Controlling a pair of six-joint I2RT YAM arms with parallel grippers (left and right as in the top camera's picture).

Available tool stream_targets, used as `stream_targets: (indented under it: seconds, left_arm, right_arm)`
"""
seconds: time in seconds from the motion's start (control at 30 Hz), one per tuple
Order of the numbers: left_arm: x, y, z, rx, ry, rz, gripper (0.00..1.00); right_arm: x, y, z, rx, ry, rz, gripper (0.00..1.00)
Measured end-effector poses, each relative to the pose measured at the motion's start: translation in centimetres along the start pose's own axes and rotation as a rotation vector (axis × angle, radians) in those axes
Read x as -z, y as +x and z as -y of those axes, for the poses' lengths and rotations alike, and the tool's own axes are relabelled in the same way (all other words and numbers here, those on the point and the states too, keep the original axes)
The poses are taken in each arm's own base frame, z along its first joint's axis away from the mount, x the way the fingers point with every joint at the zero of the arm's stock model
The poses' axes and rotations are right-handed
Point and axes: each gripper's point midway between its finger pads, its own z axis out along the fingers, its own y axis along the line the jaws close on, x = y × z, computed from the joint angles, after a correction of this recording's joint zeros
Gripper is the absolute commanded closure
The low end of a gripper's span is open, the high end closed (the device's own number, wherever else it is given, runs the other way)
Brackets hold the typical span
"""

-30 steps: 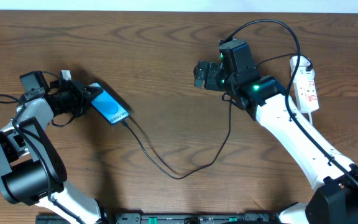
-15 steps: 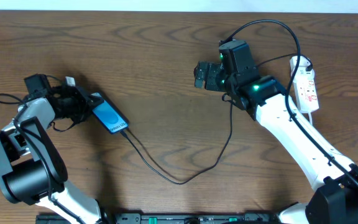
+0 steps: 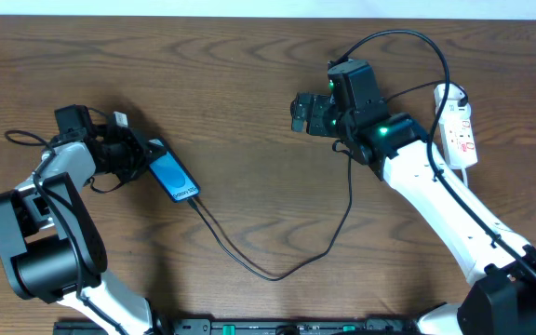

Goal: Plug charger to phone and switch on socket
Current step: 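Lower the plugged-in phone with the left gripper toward the table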

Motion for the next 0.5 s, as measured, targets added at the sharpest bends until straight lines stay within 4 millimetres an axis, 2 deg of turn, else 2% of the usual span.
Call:
stream_targets:
  seconds: [0.27,0.5]
  left_arm:
    - [-0.1,0.2,-0.1,0.004,-0.008,-0.009,0.93]
    - [-1.4,1.0,-1.1,0.029,-0.023,-0.050,0.92]
  right_arm:
    - [0.0,0.0,0.0,0.000,0.001,-0.001,0.01]
    - [0.0,0.1,0.0,0.000,0.002,-0.003,0.01]
